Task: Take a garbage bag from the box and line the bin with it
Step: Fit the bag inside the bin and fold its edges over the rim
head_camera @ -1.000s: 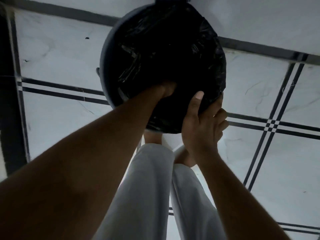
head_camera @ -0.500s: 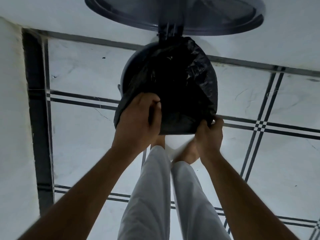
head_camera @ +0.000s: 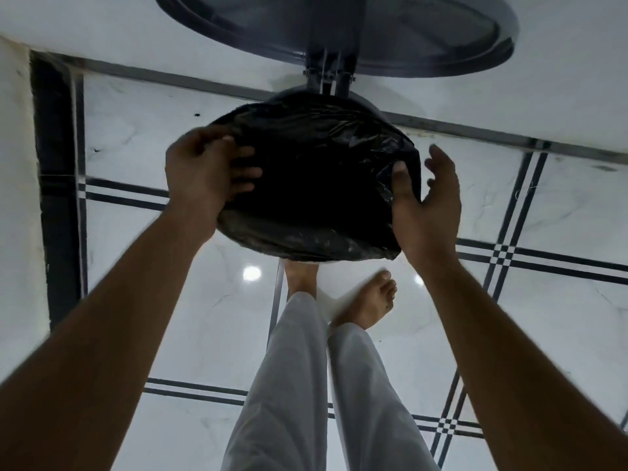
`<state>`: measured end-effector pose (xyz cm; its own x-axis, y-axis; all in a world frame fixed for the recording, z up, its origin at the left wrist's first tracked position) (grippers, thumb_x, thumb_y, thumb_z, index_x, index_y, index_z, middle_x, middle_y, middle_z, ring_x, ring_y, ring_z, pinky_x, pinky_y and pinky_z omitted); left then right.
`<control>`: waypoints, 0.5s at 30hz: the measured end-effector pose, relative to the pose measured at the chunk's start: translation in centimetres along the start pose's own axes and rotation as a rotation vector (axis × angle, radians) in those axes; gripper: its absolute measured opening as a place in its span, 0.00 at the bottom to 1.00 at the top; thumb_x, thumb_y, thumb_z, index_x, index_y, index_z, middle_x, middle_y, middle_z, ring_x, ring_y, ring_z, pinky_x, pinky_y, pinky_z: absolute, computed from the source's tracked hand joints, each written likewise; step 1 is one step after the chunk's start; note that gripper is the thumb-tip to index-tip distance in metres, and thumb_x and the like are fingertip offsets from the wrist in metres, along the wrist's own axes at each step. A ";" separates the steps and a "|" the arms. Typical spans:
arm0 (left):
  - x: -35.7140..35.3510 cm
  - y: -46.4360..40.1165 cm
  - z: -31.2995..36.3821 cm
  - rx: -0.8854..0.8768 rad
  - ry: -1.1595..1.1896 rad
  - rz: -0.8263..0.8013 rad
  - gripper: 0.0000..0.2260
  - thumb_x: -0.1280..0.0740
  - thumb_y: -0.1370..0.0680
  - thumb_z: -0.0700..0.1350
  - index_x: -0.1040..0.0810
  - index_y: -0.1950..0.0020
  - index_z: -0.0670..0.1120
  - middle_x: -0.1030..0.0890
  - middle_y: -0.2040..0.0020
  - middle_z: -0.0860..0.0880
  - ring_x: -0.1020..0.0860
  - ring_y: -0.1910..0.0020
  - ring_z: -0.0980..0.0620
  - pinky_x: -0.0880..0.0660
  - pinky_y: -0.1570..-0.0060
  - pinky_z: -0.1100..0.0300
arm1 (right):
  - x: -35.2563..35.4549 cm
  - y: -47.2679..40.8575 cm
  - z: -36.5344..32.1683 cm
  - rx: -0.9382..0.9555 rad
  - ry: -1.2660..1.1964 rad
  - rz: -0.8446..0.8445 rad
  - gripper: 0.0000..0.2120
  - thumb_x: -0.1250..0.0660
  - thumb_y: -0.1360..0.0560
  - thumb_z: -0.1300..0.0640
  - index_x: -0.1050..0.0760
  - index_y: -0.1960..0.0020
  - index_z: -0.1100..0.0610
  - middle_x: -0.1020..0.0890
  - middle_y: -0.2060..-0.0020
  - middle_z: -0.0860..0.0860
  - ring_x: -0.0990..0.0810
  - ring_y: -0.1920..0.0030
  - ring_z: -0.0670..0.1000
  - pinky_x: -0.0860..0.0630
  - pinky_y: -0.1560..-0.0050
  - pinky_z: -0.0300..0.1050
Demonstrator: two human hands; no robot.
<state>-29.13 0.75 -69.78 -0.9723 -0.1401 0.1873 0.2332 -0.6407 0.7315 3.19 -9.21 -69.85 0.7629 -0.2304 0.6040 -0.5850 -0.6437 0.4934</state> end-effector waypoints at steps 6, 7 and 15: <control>0.7 -4.0 3.5 -0.245 -0.265 0.174 0.17 0.27 0.25 0.52 0.33 0.43 0.53 0.16 0.53 0.45 0.19 0.62 0.50 0.17 0.58 0.53 | -1.7 -6.7 -3.0 0.129 0.132 0.035 0.20 0.33 0.15 0.41 0.16 0.31 0.52 0.13 0.46 0.48 0.15 0.43 0.50 0.25 0.38 0.41; 0.8 -4.9 3.4 -0.217 -0.293 0.184 0.19 0.26 0.26 0.54 0.32 0.43 0.54 0.15 0.53 0.49 0.17 0.58 0.49 0.15 0.51 0.49 | -1.6 -7.4 -3.3 0.146 0.138 0.047 0.18 0.32 0.16 0.41 0.13 0.35 0.51 0.13 0.49 0.46 0.15 0.46 0.48 0.24 0.40 0.40; -0.8 -8.6 4.5 -0.100 -0.597 0.022 0.20 0.21 0.25 0.59 0.14 0.40 0.47 0.16 0.50 0.49 0.20 0.60 0.56 0.26 0.63 0.65 | -1.9 -7.3 -5.1 0.266 0.122 -0.138 0.12 0.20 0.23 0.41 0.12 0.42 0.45 0.16 0.52 0.34 0.14 0.51 0.39 0.21 0.46 0.34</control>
<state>-30.27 9.72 -73.26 -0.7829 0.2748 0.5582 0.2226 -0.7141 0.6637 4.64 -0.35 -71.47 0.7818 -0.0486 0.6216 -0.3734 -0.8349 0.4043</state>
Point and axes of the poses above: each hand's wrist, its own y-axis away from the middle knuckle, its own x-axis out of the back of the hand, z = x × y, the point moved 8 cm from there along -y, towards the middle knuckle
